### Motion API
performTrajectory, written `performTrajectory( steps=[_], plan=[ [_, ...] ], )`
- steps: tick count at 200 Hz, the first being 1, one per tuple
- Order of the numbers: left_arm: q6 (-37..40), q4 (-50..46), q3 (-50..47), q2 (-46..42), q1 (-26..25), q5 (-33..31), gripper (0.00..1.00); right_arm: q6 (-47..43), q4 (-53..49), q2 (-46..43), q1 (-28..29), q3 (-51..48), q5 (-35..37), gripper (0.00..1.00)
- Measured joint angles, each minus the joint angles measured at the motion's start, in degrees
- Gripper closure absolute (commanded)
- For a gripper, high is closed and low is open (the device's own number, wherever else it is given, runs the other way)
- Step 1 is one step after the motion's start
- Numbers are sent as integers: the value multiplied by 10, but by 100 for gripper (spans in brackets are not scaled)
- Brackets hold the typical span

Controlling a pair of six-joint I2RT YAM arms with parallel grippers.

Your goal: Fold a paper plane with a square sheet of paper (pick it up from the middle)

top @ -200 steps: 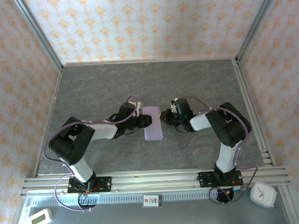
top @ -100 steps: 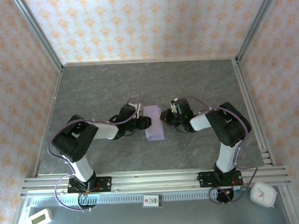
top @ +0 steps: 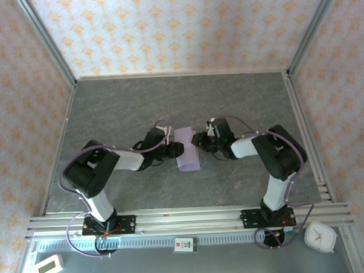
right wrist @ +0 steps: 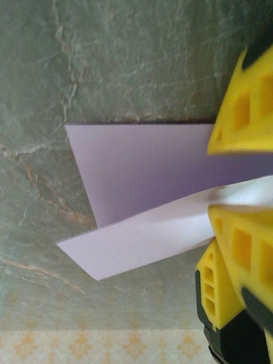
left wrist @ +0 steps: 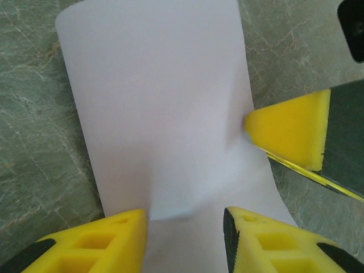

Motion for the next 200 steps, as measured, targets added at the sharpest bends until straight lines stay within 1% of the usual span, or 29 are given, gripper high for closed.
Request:
performTrajectory(
  steps=[14, 38, 51, 67, 77, 110, 200],
  plan=[
    [3, -1, 0, 0, 0, 0, 56, -5, -13, -4, 1, 4, 6, 63],
    [11, -3, 0, -1, 0, -1, 56, -8, -26, -11, 0, 4, 20, 65],
    [15, -5, 0, -1, 0, -1, 56, -6, -31, -15, -2, 2, 30, 74],
    [20, -9, 0, -2, 0, -2, 57, -5, -33, -20, -9, -7, 42, 92],
    [24, -12, 1, -3, 0, -2, 57, 4, -33, -22, -12, -15, 48, 100],
    [31, -22, 5, -3, 0, -4, 57, 10, -34, -22, -15, -22, 54, 100],
    [50, -61, 24, -3, 0, -4, 57, 16, -8, -8, -19, -23, 24, 100]
  ],
)
